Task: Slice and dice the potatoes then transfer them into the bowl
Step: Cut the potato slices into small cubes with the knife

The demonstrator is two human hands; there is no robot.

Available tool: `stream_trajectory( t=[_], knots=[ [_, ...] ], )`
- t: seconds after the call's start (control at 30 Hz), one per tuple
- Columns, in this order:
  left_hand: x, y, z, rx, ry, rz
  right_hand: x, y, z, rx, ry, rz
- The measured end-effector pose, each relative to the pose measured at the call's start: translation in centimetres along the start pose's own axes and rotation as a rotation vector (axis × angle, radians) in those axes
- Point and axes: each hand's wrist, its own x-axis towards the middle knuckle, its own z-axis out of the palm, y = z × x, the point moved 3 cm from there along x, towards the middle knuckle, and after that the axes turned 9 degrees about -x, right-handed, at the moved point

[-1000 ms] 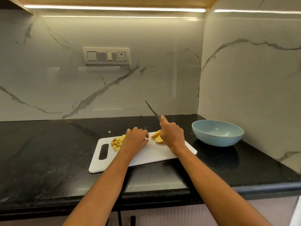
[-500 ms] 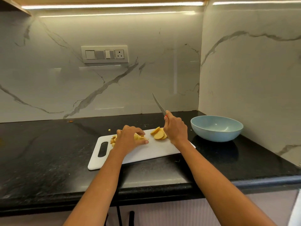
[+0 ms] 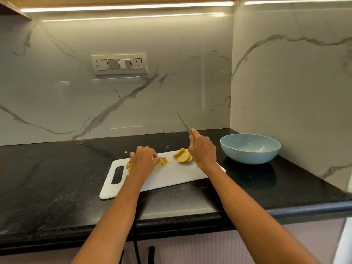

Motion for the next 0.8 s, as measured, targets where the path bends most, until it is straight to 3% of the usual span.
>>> stream_trajectory(
  t=[0.33, 0.47, 0.6, 0.7, 0.8],
  knots=[
    [0.1, -0.1, 0.0, -0.108, 0.145, 0.022, 0.1, 0.2, -0.1, 0.018, 0.007, 0.01],
    [0.5, 0.7, 0.7, -0.132, 0.12, 0.097, 0.3, -0.2, 0.1, 0.023, -0.001, -0.006],
    [2.0, 1.9, 1.9, -0.25, -0.051, 0.156, 0.7, -0.1, 0.4, 0.018, -0.017, -0.026],
    [3.5, 2.7, 2.9, -0.413, -0.269, 0.083, 1.0, 0.4, 0.3, 0.037, -0.001, -0.013],
    [4.9, 2.8, 4.3, -0.316, -0.437, 0.016, 1.3, 0.5, 0.1, 0.027, 0.019, -0.01]
  ],
)
